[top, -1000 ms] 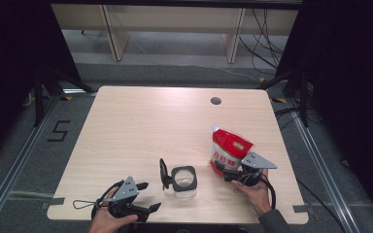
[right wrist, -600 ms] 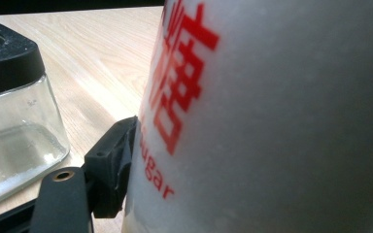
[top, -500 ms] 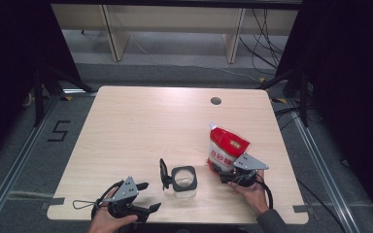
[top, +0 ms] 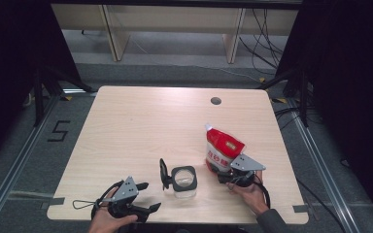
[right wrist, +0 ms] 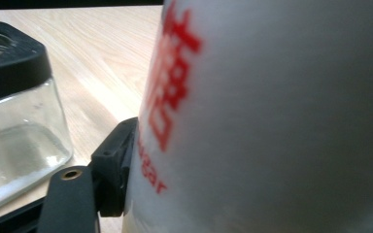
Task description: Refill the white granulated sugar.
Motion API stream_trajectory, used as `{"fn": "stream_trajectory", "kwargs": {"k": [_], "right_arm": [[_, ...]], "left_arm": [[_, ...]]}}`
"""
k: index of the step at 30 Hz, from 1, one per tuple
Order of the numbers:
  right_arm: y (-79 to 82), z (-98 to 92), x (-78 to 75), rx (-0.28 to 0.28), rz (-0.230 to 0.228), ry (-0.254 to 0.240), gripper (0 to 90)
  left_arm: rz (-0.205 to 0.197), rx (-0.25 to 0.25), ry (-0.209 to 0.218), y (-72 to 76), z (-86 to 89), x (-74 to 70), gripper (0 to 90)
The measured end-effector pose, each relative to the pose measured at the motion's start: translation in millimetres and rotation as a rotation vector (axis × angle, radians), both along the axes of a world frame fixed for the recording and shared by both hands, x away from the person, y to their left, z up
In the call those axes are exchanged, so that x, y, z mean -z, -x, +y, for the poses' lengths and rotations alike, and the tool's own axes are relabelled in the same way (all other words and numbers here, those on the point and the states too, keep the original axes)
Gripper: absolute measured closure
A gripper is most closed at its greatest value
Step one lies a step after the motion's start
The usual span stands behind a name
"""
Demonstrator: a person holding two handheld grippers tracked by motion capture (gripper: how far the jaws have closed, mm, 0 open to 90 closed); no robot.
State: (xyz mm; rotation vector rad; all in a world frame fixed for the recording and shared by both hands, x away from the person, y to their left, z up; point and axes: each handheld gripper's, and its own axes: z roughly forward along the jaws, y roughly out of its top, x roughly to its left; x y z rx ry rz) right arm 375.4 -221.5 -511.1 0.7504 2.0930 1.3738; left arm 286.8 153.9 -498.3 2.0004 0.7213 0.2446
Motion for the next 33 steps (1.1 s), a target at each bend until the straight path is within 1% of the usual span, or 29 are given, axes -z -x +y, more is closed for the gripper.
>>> {"fn": "stream_trajectory", "kwargs": {"k": [1, 2, 3, 4, 5, 6, 7, 8, 9, 10, 11, 12, 13, 14, 15, 16, 17, 20, 21, 22, 23, 24, 25, 26, 27, 28, 30, 31, 33], "right_arm": [[0.3, -0.9, -0.3, 0.007, -0.009, -0.007, 32.9], [1.5, -1.2, -0.9, 0.000, -0.013, -0.008, 33.3], [2.5, -2.2, -1.7, 0.006, -0.024, 0.001, 33.7], [5.2, -3.1, -3.2, -0.002, -0.021, -0.002, 34.2], [5.8, -3.8, -4.1, -0.003, -0.018, 0.001, 34.3], [8.0, -5.6, -5.1, 0.009, -0.029, 0.006, 34.4], [8.8, -6.3, -5.5, 0.005, -0.023, 0.013, 34.5], [9.5, -6.8, -5.9, 0.005, -0.044, 0.025, 34.5], [10.9, -6.9, -6.3, 0.002, -0.030, 0.029, 34.6], [10.5, -6.6, -6.3, -0.008, -0.032, 0.019, 34.6], [12.2, -6.4, -6.9, 0.013, -0.030, 0.024, 34.6], [13.1, -6.5, -8.1, 0.010, -0.025, 0.033, 34.7], [13.3, -6.1, -8.6, 0.005, -0.024, 0.033, 34.7], [14.9, -5.3, -9.1, 0.022, -0.031, 0.035, 34.7], [15.4, -4.9, -9.4, 0.028, -0.034, 0.030, 34.7], [15.8, -5.4, -11.2, 0.017, -0.032, 0.030, 34.8], [18.0, -4.6, -12.9, 0.025, -0.040, 0.018, 34.8], [21.7, -6.0, -17.3, 0.009, -0.045, -0.004, 34.8], [23.5, -6.8, -18.9, 0.012, -0.049, 0.010, 34.8], [26.9, -7.1, -20.8, 0.013, -0.056, 0.006, 34.8], [30.8, -8.7, -23.9, 0.007, -0.057, 0.024, 34.8], [31.5, -10.3, -25.8, 0.007, -0.089, 0.052, 34.8], [35.9, -10.7, -27.9, 0.017, -0.080, 0.044, 34.8], [41.2, -12.9, -32.0, 0.005, -0.083, 0.056, 34.9], [43.7, -13.6, -33.5, 0.008, -0.094, 0.063, 34.8], [47.4, -14.6, -36.2, 0.001, -0.100, 0.083, 34.8], [54.0, -15.9, -40.1, -0.007, -0.134, 0.122, 34.8], [58.8, -16.3, -42.5, -0.013, -0.145, 0.139, 34.9], [63.2, -17.7, -45.7, -0.021, -0.194, 0.164, 34.9]], "left_arm": [[-0.007, 0.002, -0.005, -0.3, 0.6, -0.3, 19.2], [-0.004, 0.003, 0.002, 0.0, 0.6, -0.5, 19.4], [-0.015, 0.008, -0.001, -0.5, 1.5, -0.8, 19.4], [-0.014, 0.004, 0.011, -0.3, 0.8, -0.4, 19.4], [-0.014, 0.003, 0.010, -0.4, 0.9, -0.4, 19.4], [-0.015, 0.002, 0.015, -0.5, 0.7, -0.1, 19.5], [-0.015, 0.005, 0.007, -0.6, 1.0, -0.5, 19.5], [-0.015, 0.011, 0.000, -0.8, 1.2, -0.8, 19.6], [-0.025, 0.018, -0.014, -1.2, 1.8, -1.8, 19.6], [-0.026, 0.017, -0.010, -1.1, 1.6, -1.6, 19.6], [-0.016, 0.007, 0.004, -0.3, 1.1, -1.2, 19.6], [-0.014, 0.005, 0.013, -0.4, 0.8, -0.9, 19.7], [-0.018, 0.006, -0.012, -0.7, 2.6, -1.6, 19.7], [-0.006, -0.010, -0.006, 0.0, 2.1, -1.4, 19.7], [-0.003, -0.008, 0.002, 0.1, 1.8, -1.2, 19.7], [-0.010, -0.005, -0.003, -0.2, 2.2, -1.5, 19.7], [-0.025, 0.014, -0.010, -1.7, 3.2, -1.9, 19.7], [-0.026, 0.012, -0.006, -1.9, 3.4, -1.9, 19.7], [-0.013, -0.004, 0.001, -0.9, 2.9, -1.7, 19.7], [-0.007, -0.009, 0.006, -0.6, 2.6, -1.4, 19.7], [-0.007, -0.009, 0.006, -0.6, 2.5, -1.5, 19.7], [-0.008, -0.008, 0.006, -0.5, 2.5, -1.5, 19.7], [-0.022, 0.007, -0.004, -1.5, 3.1, -1.9, 19.7], [-0.022, 0.007, -0.003, -1.6, 3.1, -1.9, 19.7], [-0.026, 0.010, -0.005, -2.0, 3.3, -2.0, 19.7], [-0.017, -0.001, -0.001, -1.1, 2.9, -1.8, 19.7], [-0.010, -0.009, 0.006, -0.7, 2.6, -1.6, 19.7], [-0.017, -0.003, 0.001, -1.1, 3.0, -1.9, 19.7], [-0.019, -0.004, 0.005, -1.2, 2.9, -1.6, 19.6]]}}
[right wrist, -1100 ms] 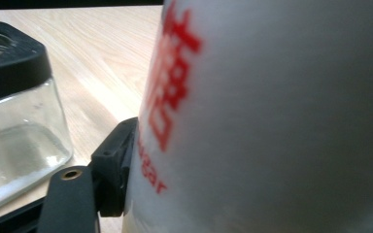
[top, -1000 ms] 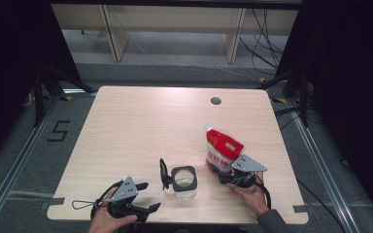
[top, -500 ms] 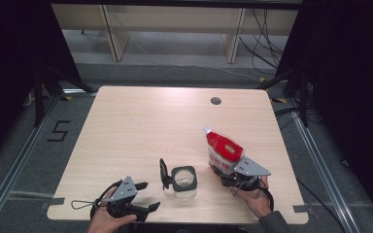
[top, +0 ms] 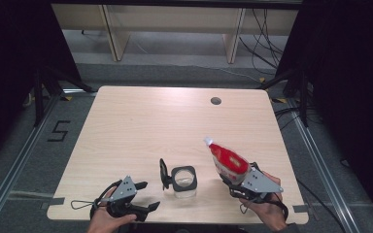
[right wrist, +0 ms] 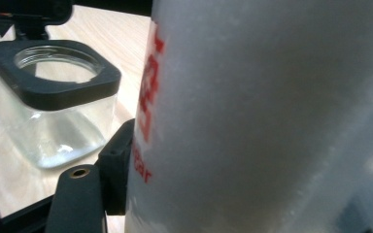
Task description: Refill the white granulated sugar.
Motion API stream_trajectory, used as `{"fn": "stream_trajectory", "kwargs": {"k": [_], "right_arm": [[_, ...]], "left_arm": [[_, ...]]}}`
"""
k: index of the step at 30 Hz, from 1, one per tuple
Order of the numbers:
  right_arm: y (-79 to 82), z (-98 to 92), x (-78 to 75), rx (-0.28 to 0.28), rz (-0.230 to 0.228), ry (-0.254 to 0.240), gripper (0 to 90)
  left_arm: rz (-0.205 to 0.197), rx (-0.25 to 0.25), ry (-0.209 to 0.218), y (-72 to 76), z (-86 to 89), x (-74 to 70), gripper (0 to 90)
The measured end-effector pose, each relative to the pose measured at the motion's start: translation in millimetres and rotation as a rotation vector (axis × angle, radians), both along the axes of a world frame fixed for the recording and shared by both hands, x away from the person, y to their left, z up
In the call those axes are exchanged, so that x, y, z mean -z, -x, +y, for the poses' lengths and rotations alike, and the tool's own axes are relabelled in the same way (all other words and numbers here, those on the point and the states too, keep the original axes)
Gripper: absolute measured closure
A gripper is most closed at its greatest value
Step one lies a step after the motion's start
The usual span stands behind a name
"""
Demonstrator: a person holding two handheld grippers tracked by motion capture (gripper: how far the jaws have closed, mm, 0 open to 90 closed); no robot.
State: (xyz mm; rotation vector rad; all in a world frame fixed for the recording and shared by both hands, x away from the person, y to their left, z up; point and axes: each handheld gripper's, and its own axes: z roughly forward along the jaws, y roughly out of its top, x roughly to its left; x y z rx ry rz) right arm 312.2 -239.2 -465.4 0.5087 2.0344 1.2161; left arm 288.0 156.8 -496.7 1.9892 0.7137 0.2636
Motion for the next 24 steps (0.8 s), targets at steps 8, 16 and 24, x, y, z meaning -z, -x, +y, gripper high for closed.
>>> {"fn": "stream_trajectory", "kwargs": {"k": [8, 16, 24], "right_arm": [[27.6, 2.0, -10.0, 0.002, -0.126, 0.202, 34.9], [41.8, 10.2, -8.5, 0.004, -0.238, 0.424, 35.0], [46.7, 24.0, -1.3, 0.024, -0.407, 0.710, 35.2]], "left_arm": [[-0.010, 0.012, -0.013, -1.6, 1.8, -0.7, 19.5], [0.003, -0.008, -0.021, -0.9, 1.2, 0.2, 19.5], [0.009, -0.009, -0.005, -0.5, 0.0, 1.2, 19.5]]}}
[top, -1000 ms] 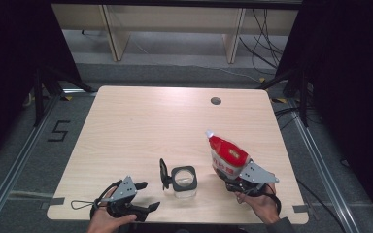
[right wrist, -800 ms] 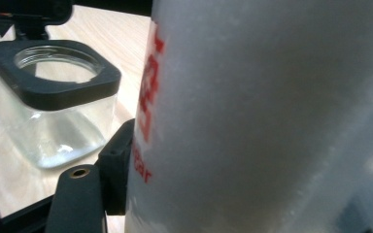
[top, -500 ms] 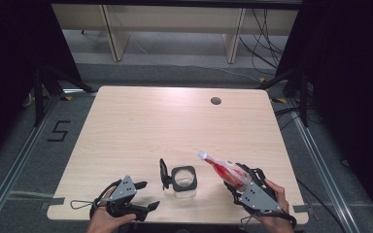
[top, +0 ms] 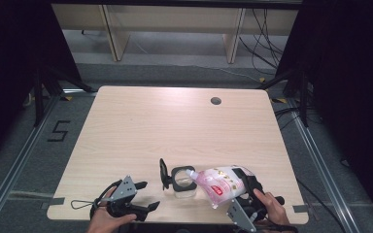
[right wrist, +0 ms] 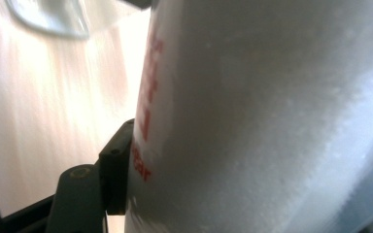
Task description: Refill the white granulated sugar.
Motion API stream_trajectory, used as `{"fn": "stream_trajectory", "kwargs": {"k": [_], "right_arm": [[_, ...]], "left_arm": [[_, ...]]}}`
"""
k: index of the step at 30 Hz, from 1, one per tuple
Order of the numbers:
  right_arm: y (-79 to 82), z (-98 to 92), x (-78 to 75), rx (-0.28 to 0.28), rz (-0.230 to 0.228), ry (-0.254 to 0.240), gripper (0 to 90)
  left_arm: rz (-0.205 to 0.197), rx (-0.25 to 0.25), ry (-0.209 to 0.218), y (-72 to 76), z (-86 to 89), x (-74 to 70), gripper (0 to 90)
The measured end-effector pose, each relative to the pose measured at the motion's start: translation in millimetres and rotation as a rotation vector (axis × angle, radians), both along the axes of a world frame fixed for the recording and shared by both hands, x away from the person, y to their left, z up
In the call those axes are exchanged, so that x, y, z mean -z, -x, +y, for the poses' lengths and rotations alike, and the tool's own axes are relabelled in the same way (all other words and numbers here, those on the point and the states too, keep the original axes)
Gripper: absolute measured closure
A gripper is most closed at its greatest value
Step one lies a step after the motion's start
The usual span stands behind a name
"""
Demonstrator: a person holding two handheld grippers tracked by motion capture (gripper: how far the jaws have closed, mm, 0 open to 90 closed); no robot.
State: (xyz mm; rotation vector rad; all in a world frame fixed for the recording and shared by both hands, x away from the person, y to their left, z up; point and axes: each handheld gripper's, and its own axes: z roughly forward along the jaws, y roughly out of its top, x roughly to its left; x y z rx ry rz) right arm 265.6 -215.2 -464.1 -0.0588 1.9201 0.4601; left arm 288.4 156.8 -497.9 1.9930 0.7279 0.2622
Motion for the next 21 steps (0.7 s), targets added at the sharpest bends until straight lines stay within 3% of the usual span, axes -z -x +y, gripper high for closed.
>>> {"fn": "stream_trajectory", "kwargs": {"k": [1, 2, 3, 5, 6, 8, 11, 12, 13, 14, 15, 16, 18, 19, 20, 21], "right_arm": [[1.7, 1.7, 3.2, 0.023, -0.007, -0.002, 35.2], [1.1, 2.4, 2.9, 0.012, -0.033, 0.028, 35.2], [3.5, 2.7, 1.0, 0.041, -0.071, 0.097, 35.2], [4.3, 4.5, 1.3, 0.041, -0.111, 0.159, 35.3], [2.7, 6.1, -1.3, 0.012, -0.144, 0.210, 35.3], [3.1, 7.2, 1.4, 0.028, -0.164, 0.239, 35.4], [1.5, 10.1, -1.0, 0.001, -0.228, 0.357, 35.5], [2.8, 8.8, 3.7, 0.034, -0.210, 0.320, 35.5], [3.2, 9.0, 4.4, 0.033, -0.227, 0.344, 35.6], [0.5, 10.9, 1.2, -0.020, -0.280, 0.424, 35.6], [2.1, 11.2, 1.3, 0.010, -0.259, 0.437, 35.7], [1.9, 10.7, 2.2, 0.009, -0.267, 0.420, 35.7], [0.4, 13.6, -1.6, -0.024, -0.315, 0.440, 35.8], [0.8, 14.3, -2.2, -0.021, -0.299, 0.462, 35.8], [1.8, 13.3, 0.8, 0.001, -0.290, 0.430, 35.8], [1.3, 13.6, 1.7, -0.006, -0.299, 0.434, 35.9]], "left_arm": [[0.006, 0.005, -0.005, -0.4, 0.4, -0.4, 19.5], [-0.001, 0.004, -0.001, -0.5, 0.1, -0.3, 19.5], [0.004, -0.001, 0.005, 0.0, -0.3, 0.1, 19.5], [-0.003, 0.005, 0.000, -0.9, 0.1, 0.2, 19.5], [-0.008, 0.004, -0.003, -1.1, -0.1, 0.2, 19.5], [-0.001, -0.001, -0.004, -0.7, -0.2, 0.5, 19.5], [-0.001, 0.001, -0.004, -0.9, -0.3, 0.6, 19.5], [-0.003, 0.003, -0.004, -1.2, -0.2, 0.6, 19.5], [0.000, 0.001, -0.005, -1.1, -0.3, 0.8, 19.5], [0.001, -0.004, -0.003, -0.8, -0.7, 1.3, 19.5], [-0.003, -0.001, -0.022, -1.6, 0.3, 1.1, 19.5], [0.002, 0.003, -0.029, -1.7, 0.5, 0.6, 19.5], [0.003, 0.004, 0.000, -0.7, -1.6, 1.0, 19.5], [-0.008, 0.009, -0.008, -1.2, -1.1, 0.7, 19.5], [-0.014, 0.009, -0.016, -1.8, -0.1, 0.9, 19.5], [-0.004, 0.000, -0.021, -1.7, 0.2, 1.1, 19.5]]}}
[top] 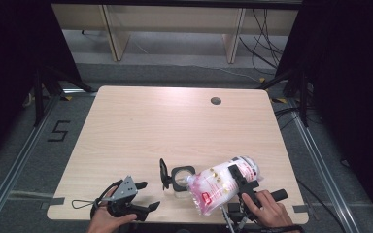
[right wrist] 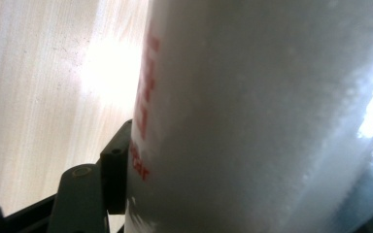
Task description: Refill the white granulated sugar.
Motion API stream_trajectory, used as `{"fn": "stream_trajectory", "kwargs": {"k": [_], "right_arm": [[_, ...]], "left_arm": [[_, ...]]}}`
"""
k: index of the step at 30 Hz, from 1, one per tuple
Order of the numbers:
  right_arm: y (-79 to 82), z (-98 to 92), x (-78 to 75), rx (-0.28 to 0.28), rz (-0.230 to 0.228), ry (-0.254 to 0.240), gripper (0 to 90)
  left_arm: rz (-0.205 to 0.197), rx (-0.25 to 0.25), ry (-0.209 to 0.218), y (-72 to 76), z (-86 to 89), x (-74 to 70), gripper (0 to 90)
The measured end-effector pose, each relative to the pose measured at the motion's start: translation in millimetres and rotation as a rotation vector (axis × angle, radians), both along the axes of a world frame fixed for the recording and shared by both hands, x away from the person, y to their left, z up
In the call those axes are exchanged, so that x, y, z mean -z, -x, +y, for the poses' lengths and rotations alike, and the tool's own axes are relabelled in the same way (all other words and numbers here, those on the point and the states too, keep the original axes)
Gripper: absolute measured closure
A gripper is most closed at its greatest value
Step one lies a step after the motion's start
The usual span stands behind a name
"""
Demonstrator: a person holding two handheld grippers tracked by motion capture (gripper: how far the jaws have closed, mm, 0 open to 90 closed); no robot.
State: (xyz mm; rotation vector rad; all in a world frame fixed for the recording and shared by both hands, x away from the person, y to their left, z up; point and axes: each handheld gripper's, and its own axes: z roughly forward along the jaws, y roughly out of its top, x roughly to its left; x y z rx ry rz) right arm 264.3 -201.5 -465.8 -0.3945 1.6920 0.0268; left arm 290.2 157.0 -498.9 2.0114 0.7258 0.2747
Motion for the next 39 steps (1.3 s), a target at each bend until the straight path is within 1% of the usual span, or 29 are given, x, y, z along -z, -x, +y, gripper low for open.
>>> {"fn": "stream_trajectory", "kwargs": {"k": [1, 2, 3, 5, 6, 7, 8, 9, 10, 12, 13, 14, 15, 16, 17, 18, 19, 20, 21, 22, 23, 24, 25, 26, 27, 28, 30, 31, 39], "right_arm": [[-0.3, 1.1, -0.9, -0.010, -0.018, 0.028, 35.9], [0.2, 1.1, -0.2, -0.001, -0.018, 0.032, 35.9], [0.7, 1.8, 0.1, 0.002, -0.024, 0.042, 36.0], [0.8, 2.7, 0.0, -0.004, -0.047, 0.078, 36.0], [0.3, 2.6, 2.0, -0.004, -0.045, 0.044, 36.1], [-0.1, 2.9, 1.2, -0.007, -0.045, 0.038, 36.1], [0.1, 3.0, -0.2, -0.004, -0.046, 0.051, 36.1], [-0.4, 3.4, 1.8, -0.010, -0.041, 0.010, 36.1], [-1.0, 4.1, -0.4, -0.021, -0.054, 0.033, 36.1], [-1.0, 3.6, 0.9, -0.011, -0.049, 0.024, 36.2], [-0.9, 3.5, 0.4, -0.013, -0.049, 0.027, 36.2], [-0.5, 2.6, 0.5, -0.005, -0.044, 0.017, 36.2], [-0.7, 2.8, 0.0, -0.011, -0.050, 0.023, 36.2], [-0.6, 3.3, -1.8, -0.020, -0.055, 0.056, 36.2], [-0.8, 2.9, -1.3, -0.019, -0.053, 0.055, 36.2], [-0.2, 2.7, -1.4, -0.019, -0.064, 0.073, 36.3], [0.3, 3.4, -6.5, -0.005, -0.077, 0.143, 36.3], [1.9, 4.1, -7.0, 0.024, -0.060, 0.152, 36.3], [1.6, 4.4, -7.1, 0.020, -0.068, 0.156, 36.3], [1.0, 2.9, -5.4, -0.003, -0.085, 0.138, 36.3], [1.5, 3.5, -6.7, 0.010, -0.067, 0.147, 36.3], [0.8, 2.9, -6.6, -0.003, -0.078, 0.144, 36.3], [3.0, 2.2, -4.5, 0.044, -0.055, 0.114, 36.4], [0.9, 2.5, -5.8, -0.008, -0.087, 0.140, 36.4], [1.9, 3.9, -7.5, 0.009, -0.066, 0.161, 36.4], [1.3, 2.7, -6.1, -0.014, -0.094, 0.143, 36.4], [1.1, 3.8, -7.7, -0.012, -0.084, 0.152, 36.4], [2.5, 4.1, -8.2, 0.007, -0.075, 0.165, 36.5], [2.6, 3.8, -8.7, 0.000, -0.091, 0.183, 36.6]], "left_arm": [[0.001, -0.001, 0.003, 0.2, -0.2, 0.1, 19.5], [0.003, 0.005, -0.006, -0.2, 0.4, -0.1, 19.5], [0.007, 0.004, 0.010, 0.2, -0.7, 0.6, 19.5], [0.012, 0.004, 0.004, 0.2, -0.6, -0.1, 19.5], [0.011, 0.002, 0.006, 0.6, -0.8, -0.3, 19.5], [0.007, -0.001, 0.020, 1.4, -1.8, -0.2, 19.5], [-0.009, 0.008, 0.017, 0.5, -1.4, -0.1, 19.5], [0.004, 0.003, -0.006, -0.1, 0.3, -0.2, 19.5], [0.008, 0.002, 0.013, 0.5, -0.8, 0.2, 19.5], [0.009, 0.007, 0.004, 0.7, -0.8, -0.3, 19.5], [0.006, 0.004, 0.020, 1.0, -1.8, 0.0, 19.5], [-0.005, 0.014, 0.013, 0.1, -1.2, -0.3, 19.5], [0.001, 0.000, -0.018, 0.4, 0.4, -1.1, 19.5], [0.001, 0.000, -0.019, 0.6, 0.4, -1.2, 19.5], [0.006, 0.001, 0.012, 1.4, -1.1, -0.4, 19.5], [0.001, 0.003, 0.010, 1.0, -0.8, -0.1, 19.5], [0.002, 0.004, -0.007, -0.1, 0.6, -0.2, 19.5], [0.010, -0.003, 0.026, 1.0, -1.5, 0.4, 19.5], [0.005, 0.004, 0.011, 0.2, -0.7, 0.5, 19.5], [0.007, 0.003, 0.006, 0.4, -0.8, 0.3, 19.5], [0.001, 0.014, -0.004, 0.2, -0.5, 0.0, 19.5], [0.006, 0.004, 0.014, 0.7, -1.8, 0.6, 19.5], [0.015, -0.002, 0.013, 1.0, -1.7, 0.6, 19.5], [0.014, -0.001, 0.013, 0.7, -1.6, 0.7, 19.5], [0.014, 0.004, 0.005, 0.6, -1.0, 0.3, 19.5], [0.006, 0.003, 0.010, 0.3, -0.9, 0.9, 19.5], [0.004, 0.003, 0.013, 0.0, -0.7, 0.7, 19.4], [0.002, 0.005, 0.011, -0.2, -0.6, 0.6, 19.5], [0.005, 0.004, 0.010, 0.5, -0.3, 0.3, 19.4]]}}
